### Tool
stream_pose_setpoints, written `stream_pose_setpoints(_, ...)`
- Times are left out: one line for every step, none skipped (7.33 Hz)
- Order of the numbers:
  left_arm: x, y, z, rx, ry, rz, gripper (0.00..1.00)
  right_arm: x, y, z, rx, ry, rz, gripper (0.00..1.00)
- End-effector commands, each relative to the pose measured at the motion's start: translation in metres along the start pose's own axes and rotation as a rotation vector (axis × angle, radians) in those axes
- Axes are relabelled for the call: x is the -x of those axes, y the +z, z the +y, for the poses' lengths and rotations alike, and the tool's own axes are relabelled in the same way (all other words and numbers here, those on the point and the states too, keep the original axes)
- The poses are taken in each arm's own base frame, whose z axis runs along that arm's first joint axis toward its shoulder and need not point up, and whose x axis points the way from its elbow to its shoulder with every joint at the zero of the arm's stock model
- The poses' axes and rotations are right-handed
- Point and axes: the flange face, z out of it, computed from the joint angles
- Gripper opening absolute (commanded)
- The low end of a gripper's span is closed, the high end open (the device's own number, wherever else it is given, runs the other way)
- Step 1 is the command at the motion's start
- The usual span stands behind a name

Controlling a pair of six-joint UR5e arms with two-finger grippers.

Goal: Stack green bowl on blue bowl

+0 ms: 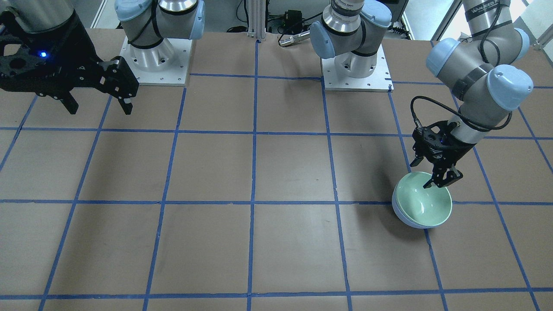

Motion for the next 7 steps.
stream_pose_setpoints(0.005,-0.039,-0.008,0.0,-0.089,0.001,0.94,0.0,-0.001,0.001,-0.002,-0.001,-0.001,1.0)
stream_pose_setpoints(0.015,-0.078,-0.015,0.001,-0.167,0.052,0.94,0.0,0.0,0.0,0.0,-0.001,0.0,1.0)
stream_pose_setpoints(0.03,-0.12,-0.03,0.038,-0.25,0.105,0.96,0.0,0.0,0.0,0.0,-0.001,0.0,1.0)
stream_pose_setpoints(0.037,-0.154,-0.058,0.06,-0.396,0.155,1.0,0.0,0.0,0.0,0.0,-0.001,-0.001,1.0)
stream_pose_setpoints(0.042,-0.181,-0.092,0.065,-0.594,0.107,1.0,0.0,0.0,0.0,0.0,-0.001,0.0,1.0)
stream_pose_setpoints(0.037,-0.191,-0.12,0.082,-0.713,0.078,1.0,0.0,0.0,0.0,0.0,0.001,-0.001,1.0)
stream_pose_setpoints(0.023,-0.195,-0.147,0.136,-0.792,0.046,1.0,0.0,-0.001,0.001,-0.002,0.001,-0.001,1.0)
